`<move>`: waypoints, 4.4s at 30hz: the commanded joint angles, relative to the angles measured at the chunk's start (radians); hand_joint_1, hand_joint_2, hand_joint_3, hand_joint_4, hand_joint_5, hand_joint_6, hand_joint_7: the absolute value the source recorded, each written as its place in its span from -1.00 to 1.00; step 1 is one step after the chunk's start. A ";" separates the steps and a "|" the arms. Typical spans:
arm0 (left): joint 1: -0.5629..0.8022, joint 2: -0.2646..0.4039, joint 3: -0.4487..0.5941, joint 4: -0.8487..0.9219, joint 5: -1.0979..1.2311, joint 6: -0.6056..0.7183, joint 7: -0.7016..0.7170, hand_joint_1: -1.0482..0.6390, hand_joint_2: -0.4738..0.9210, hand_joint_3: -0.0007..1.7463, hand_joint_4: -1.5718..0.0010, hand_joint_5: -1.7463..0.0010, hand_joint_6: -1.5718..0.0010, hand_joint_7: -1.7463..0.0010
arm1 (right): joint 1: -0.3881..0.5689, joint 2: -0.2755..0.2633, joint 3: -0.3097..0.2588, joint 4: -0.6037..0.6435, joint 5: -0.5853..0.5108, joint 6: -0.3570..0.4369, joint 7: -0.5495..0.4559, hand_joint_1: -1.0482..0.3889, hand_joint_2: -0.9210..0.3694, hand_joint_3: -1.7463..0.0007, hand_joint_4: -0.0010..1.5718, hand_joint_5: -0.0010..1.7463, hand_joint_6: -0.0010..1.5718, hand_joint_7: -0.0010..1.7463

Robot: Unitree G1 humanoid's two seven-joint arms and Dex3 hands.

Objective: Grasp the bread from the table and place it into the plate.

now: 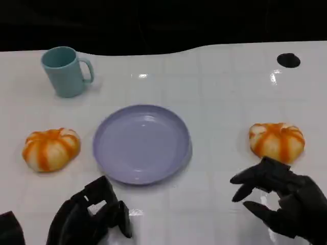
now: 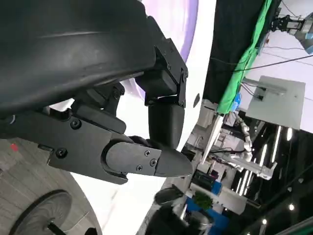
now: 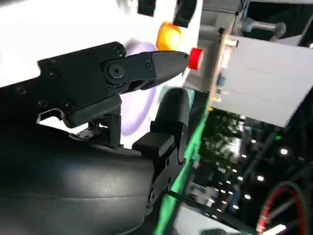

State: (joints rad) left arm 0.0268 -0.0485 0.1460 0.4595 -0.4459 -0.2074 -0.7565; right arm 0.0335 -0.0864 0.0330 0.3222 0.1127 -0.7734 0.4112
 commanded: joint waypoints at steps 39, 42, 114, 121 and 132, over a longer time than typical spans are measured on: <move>0.006 0.004 0.007 -0.004 0.006 -0.013 0.005 -0.52 1.00 -0.76 -0.01 -1.00 0.13 -0.83 | -0.166 -0.302 0.092 -0.254 -1.063 0.495 -0.518 -0.25 -0.87 1.00 -1.00 -0.49 -0.60 -1.00; 0.007 0.006 0.007 -0.007 0.004 -0.006 0.002 -0.52 1.00 -0.76 -0.01 -1.00 0.13 -0.83 | -0.200 -0.308 0.132 -0.209 -1.096 0.532 -0.538 -0.27 -0.86 1.00 -1.00 -0.47 -0.60 -1.00; 0.040 0.006 -0.002 -0.058 0.012 -0.002 0.017 -0.53 1.00 -0.76 -0.03 -1.00 0.13 -0.87 | -0.702 -0.201 0.477 0.877 -0.934 0.498 -1.018 0.16 -0.97 0.99 0.25 0.19 0.53 -0.92; 0.044 0.007 -0.003 -0.061 0.012 -0.002 0.019 -0.53 1.00 -0.76 -0.03 -1.00 0.13 -0.87 | -0.708 -0.200 0.513 0.904 -0.944 0.486 -1.127 0.18 -0.83 0.54 0.10 0.99 -0.05 0.80; 0.040 0.005 0.000 -0.054 0.007 -0.004 0.013 -0.53 1.00 -0.76 -0.03 -1.00 0.14 -0.87 | -0.707 -0.188 0.525 0.904 -0.933 0.453 -1.295 0.17 -0.59 0.33 0.17 1.00 -0.09 0.96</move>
State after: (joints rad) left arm 0.0597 -0.0549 0.1385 0.4129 -0.4353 -0.2057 -0.7551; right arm -0.6778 -0.2717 0.5610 1.2241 -0.8303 -0.3103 -0.8482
